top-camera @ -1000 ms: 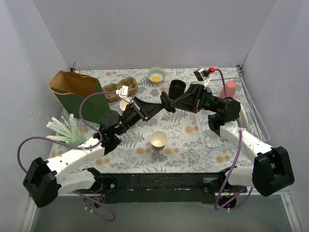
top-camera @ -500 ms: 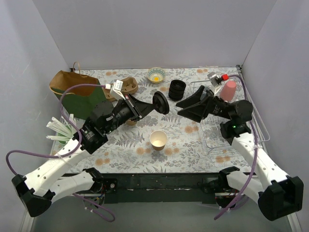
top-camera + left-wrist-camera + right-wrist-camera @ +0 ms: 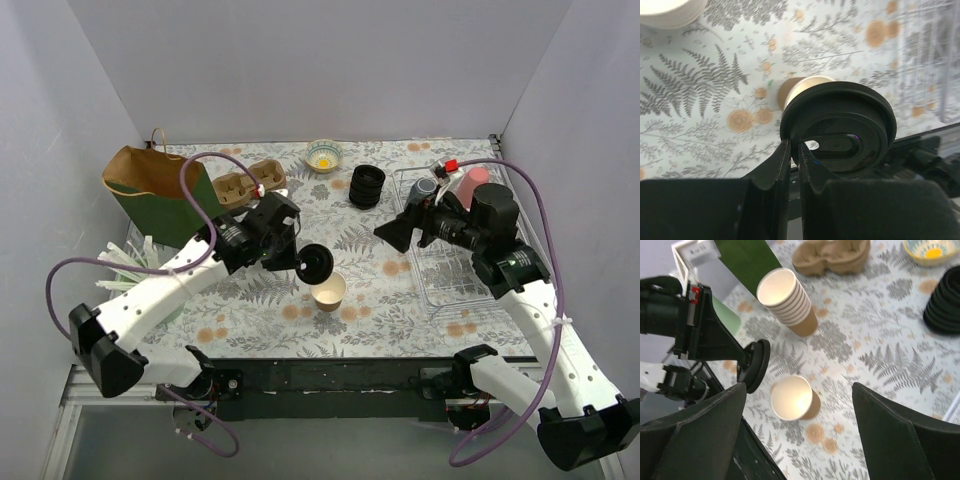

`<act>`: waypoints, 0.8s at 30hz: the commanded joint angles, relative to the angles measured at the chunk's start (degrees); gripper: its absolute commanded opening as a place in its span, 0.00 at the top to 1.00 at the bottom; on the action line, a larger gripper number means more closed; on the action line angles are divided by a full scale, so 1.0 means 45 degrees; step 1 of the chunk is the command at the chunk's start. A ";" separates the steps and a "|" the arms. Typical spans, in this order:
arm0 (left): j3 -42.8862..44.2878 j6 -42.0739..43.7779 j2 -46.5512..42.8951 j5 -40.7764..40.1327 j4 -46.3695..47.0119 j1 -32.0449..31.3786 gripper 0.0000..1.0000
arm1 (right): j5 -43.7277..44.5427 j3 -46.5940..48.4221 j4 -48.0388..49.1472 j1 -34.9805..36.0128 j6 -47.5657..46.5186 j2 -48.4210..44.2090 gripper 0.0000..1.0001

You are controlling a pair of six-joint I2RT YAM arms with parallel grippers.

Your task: Pack the takeout coffee

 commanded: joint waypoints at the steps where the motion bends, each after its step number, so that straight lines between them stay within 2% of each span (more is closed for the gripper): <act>1: 0.1536 0.0438 0.1481 -0.0937 -0.2234 -0.0616 1.00 | 0.0918 -0.0238 -0.1761 -0.0057 -0.1469 -0.0059 0.06; 11: 0.2730 0.0458 0.3654 -0.0821 -0.2474 -0.1165 1.00 | 0.0608 -0.0999 -0.2017 -0.0057 -0.1997 -0.0527 0.07; 24: 0.2827 0.0126 0.4632 -0.0840 -0.2376 -0.1457 0.97 | 0.0391 -0.1644 -0.1704 -0.0057 -0.1802 -0.1328 0.07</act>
